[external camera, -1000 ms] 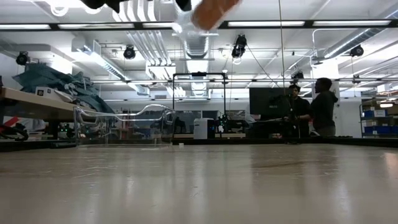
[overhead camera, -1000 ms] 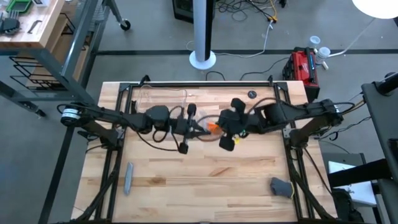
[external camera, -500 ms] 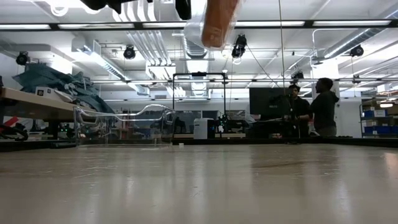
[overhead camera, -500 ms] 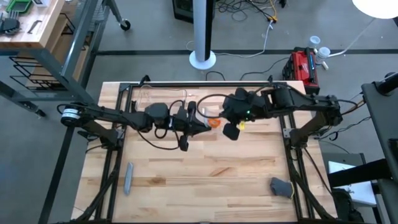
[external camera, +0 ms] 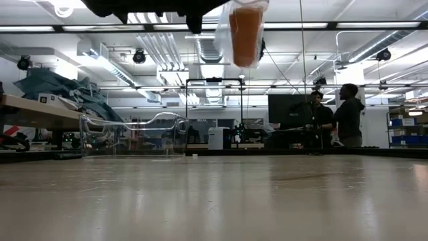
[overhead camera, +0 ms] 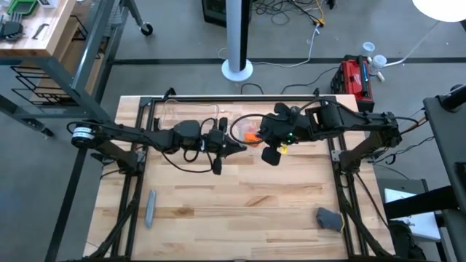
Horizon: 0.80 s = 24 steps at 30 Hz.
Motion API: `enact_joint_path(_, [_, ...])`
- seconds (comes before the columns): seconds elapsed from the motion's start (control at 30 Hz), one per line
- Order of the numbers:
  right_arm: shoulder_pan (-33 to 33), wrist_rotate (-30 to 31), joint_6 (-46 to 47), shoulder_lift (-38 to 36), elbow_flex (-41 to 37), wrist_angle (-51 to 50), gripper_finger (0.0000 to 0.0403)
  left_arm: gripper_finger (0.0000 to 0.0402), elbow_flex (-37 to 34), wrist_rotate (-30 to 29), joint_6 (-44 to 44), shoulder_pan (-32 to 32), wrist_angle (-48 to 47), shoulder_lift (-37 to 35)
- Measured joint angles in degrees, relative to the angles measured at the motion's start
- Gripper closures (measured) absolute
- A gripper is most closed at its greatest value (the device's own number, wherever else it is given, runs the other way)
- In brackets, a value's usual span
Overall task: Roll bandage
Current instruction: Put the rolled orange bandage into the transparent zip bag, then close the transparent zip bag
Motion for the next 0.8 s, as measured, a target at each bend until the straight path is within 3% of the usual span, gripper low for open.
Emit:
enact_joint_path(0.4, [1.19,-0.52,-1.06,-0.05,-2.72,0.74,0.0332,0.0401,-0.56,2.61,3.36,0.13,2.32,0.0])
enact_joint_path(0.8, [1.19,-0.07,3.4,-0.05,-9.44,-4.04,0.0215,0.0401,-0.56,2.6,7.76,0.11,-0.74,0.0])
